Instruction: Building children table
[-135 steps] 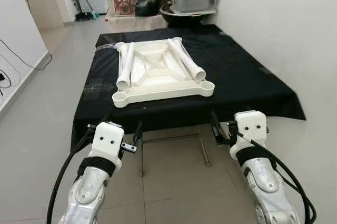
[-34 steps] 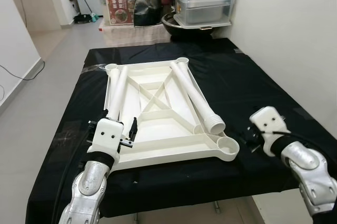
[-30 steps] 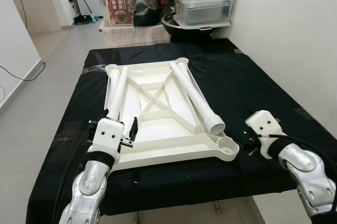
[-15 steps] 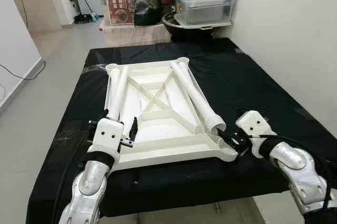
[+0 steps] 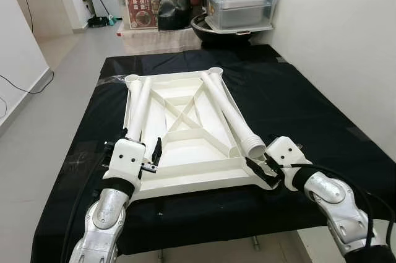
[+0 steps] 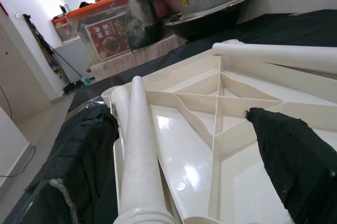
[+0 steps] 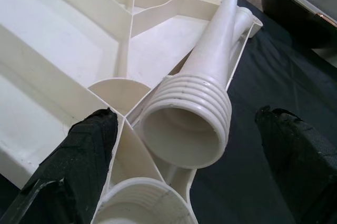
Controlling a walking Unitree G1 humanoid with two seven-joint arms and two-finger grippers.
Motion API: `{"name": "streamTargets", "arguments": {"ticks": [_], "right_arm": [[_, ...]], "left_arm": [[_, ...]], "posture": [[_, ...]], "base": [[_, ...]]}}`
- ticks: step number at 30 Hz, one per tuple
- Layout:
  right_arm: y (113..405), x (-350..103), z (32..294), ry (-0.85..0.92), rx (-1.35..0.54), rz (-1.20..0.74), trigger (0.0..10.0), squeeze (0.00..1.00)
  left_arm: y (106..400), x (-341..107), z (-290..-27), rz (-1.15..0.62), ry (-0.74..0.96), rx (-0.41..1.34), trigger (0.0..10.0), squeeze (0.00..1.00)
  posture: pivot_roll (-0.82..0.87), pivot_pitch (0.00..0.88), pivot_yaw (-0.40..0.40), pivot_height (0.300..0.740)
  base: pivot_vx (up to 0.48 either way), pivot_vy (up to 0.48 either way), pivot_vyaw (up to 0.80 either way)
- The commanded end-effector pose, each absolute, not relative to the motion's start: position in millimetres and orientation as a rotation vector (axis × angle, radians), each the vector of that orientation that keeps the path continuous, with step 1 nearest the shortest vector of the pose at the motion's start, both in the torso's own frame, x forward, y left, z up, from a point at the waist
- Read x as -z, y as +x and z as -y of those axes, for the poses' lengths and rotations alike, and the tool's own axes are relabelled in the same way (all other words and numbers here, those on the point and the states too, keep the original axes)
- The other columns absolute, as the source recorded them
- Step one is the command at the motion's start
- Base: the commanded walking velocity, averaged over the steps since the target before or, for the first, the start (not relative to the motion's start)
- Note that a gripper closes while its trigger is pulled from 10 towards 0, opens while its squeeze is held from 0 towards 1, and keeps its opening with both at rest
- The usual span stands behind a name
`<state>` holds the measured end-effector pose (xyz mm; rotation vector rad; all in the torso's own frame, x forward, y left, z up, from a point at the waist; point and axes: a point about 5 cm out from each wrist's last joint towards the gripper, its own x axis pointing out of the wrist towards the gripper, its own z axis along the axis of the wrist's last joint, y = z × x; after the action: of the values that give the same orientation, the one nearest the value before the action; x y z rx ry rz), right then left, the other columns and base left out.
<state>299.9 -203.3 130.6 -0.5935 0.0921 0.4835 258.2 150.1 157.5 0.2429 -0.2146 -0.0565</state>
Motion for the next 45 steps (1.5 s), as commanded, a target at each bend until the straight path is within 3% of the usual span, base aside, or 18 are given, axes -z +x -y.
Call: {"name": "streamTargets", "arguments": {"ticks": [1, 18, 45], "right_arm": [[301.1, -129.5, 203.3, -0.617, -0.487, -0.09, 10.0, 0.0], [303.5, -134.8, 232.9, -0.626, -0.387, -0.113, 10.0, 0.0], [317.1, -124.8, 221.3, -0.619, -0.282, -0.118, 10.0, 0.0]], "left_arm": [[258.8, -154.2, -151.4, 0.199, 0.249, 0.054, 10.0, 0.0], [258.7, -151.8, -149.7, 0.191, 0.244, 0.064, 10.0, 0.0], [258.4, -152.0, -148.7, 0.193, 0.244, 0.058, 10.0, 0.0]], "posture": [[-0.01, 0.0, -0.01, 0.74], [-0.02, 0.0, -0.005, 0.74], [0.0, 0.0, -0.02, 0.74]], "base": [[0.0, 0.0, 0.0], [0.0, 0.0, 0.0], [0.0, 0.0, 0.0]]}}
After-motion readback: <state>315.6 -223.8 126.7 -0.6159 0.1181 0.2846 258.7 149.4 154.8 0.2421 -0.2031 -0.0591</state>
